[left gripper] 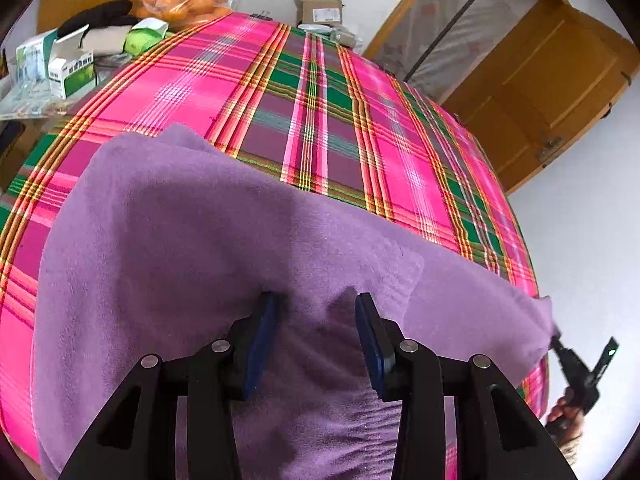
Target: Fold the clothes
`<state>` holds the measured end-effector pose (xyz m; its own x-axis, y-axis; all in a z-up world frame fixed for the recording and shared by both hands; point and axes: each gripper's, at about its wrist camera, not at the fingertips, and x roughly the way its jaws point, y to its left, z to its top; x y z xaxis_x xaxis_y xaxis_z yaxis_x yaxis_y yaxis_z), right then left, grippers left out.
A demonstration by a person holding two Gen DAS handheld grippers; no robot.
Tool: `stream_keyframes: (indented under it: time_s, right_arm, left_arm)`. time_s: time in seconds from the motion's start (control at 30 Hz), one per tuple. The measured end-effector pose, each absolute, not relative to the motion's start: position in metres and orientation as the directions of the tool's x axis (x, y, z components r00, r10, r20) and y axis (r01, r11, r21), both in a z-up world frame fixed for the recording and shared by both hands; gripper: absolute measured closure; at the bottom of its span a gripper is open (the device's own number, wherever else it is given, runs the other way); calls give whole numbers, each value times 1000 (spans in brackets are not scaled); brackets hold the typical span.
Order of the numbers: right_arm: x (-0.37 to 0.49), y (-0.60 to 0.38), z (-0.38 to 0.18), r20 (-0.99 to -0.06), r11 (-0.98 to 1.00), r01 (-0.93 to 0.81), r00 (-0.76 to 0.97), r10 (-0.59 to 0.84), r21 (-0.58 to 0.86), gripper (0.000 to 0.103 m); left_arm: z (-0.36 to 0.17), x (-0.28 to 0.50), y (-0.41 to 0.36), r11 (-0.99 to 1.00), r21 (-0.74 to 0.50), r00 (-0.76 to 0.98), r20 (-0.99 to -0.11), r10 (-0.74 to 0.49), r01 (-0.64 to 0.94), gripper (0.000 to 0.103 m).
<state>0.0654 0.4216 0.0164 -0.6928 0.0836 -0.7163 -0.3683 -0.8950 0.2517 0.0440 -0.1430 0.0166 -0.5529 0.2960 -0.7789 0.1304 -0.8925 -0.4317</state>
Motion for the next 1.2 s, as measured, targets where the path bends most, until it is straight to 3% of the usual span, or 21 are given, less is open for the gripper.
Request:
stream_keyframes:
  time_s: [0.2, 0.33, 0.53, 0.67, 0.7, 0.73, 1.07, 1.13, 1.2]
  right_arm:
    - [65, 422, 40, -669, -912, -367, -727, 159, 182, 89]
    - [46, 420, 50, -642, -936, -301, -757, 119, 181, 67]
    - [2, 411, 40, -697, -967, -200, -717, 33, 159, 63]
    - [-18, 404, 30, -739, -977, -161, -673, 6, 139, 63]
    - [-20, 401, 29, -745, -980, -155, -667, 11, 125, 70]
    - [-21, 399, 28, -750, -983, -149, -661, 16, 111, 97]
    - [-29, 398, 24, -758, -982, -184, -646, 92, 38, 97]
    - [-26, 398, 26, -751, -979, -200, -650, 112, 28, 87]
    - [-17, 405, 31, -739, -974, -221, -665, 110, 54, 83]
  left_arm:
    - [17, 42, -139, -901, -410, -544, -792, 277, 139, 61]
    - [17, 41, -140, -900, -411, -541, -795, 275, 146, 61]
    - [17, 40, -141, -897, -415, -542, -794, 275, 152, 61]
    - [16, 39, -140, -898, -412, -542, -795, 272, 155, 61]
    - [16, 39, -140, -897, -414, -542, -795, 272, 157, 61]
    - [16, 39, -141, -895, -417, -543, -794, 274, 158, 61]
    - [15, 39, -140, -892, -421, -548, -791, 273, 164, 61]
    - [15, 40, -140, -892, -422, -549, -790, 273, 164, 61]
    - [15, 40, -140, -892, -422, -549, -790, 273, 163, 61]
